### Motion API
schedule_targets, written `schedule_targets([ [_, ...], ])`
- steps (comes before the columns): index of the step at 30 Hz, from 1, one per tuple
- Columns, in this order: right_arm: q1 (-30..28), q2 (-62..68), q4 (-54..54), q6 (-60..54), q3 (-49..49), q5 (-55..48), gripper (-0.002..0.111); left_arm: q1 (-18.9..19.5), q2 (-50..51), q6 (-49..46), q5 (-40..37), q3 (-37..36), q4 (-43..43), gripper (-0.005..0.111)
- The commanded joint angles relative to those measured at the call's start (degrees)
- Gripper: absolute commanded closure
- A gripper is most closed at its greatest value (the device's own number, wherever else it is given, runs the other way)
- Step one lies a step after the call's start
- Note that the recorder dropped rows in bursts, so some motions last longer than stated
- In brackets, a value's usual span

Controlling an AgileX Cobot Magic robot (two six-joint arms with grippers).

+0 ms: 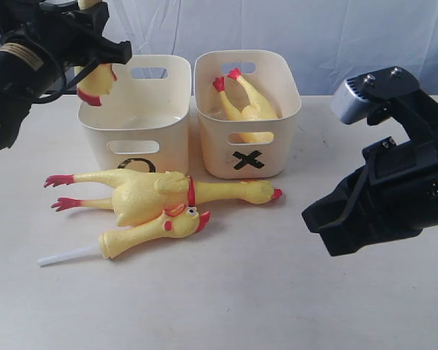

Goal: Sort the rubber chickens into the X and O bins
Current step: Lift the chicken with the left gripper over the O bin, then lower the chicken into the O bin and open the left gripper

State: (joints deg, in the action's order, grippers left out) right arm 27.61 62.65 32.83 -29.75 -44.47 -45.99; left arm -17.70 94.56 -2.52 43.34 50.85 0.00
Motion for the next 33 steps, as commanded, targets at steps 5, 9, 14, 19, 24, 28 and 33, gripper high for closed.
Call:
schedule_targets([
  [5,-0.1,-0.41,0.05,-0.11,0.24,0.28,0.109,0.11,8.23,-0.13,2.92,6.25,-0.76,0.107],
  [9,-0.1,-0.41,0.15,-0.11,0.24,0.27,0.109,0.11,12.19,-0.13,-0.02,8.65,2.12,0.107],
  [14,-0.1,-0.41,0.15,-0.11,0.24,0.27,0.109,0.11,16.0,-0.13,-7.09,10.98,4.16,0.107],
  [19,-0.1,-0.41,0.15,-0.11,0.24,0.27,0.109,0.11,17.84,-2.63,-7.32,12.18,4.57,0.107],
  [24,-0.1,-0.41,0.15,-0.11,0.24,0.27,0.109,0.11,19.81,-2.63,-7.9,12.62,4.31,0.107],
  [28,-0.1,-0.41,0.15,-0.11,0.24,0.27,0.109,0.11,20.8,-2.63,-9.89,12.62,3.4,0.107],
  [33,-0.1,-0.41,0.15,-0.11,0.24,0.27,0.109,0.16,21.17,-2.63,-10.63,12.62,3.28,0.107],
])
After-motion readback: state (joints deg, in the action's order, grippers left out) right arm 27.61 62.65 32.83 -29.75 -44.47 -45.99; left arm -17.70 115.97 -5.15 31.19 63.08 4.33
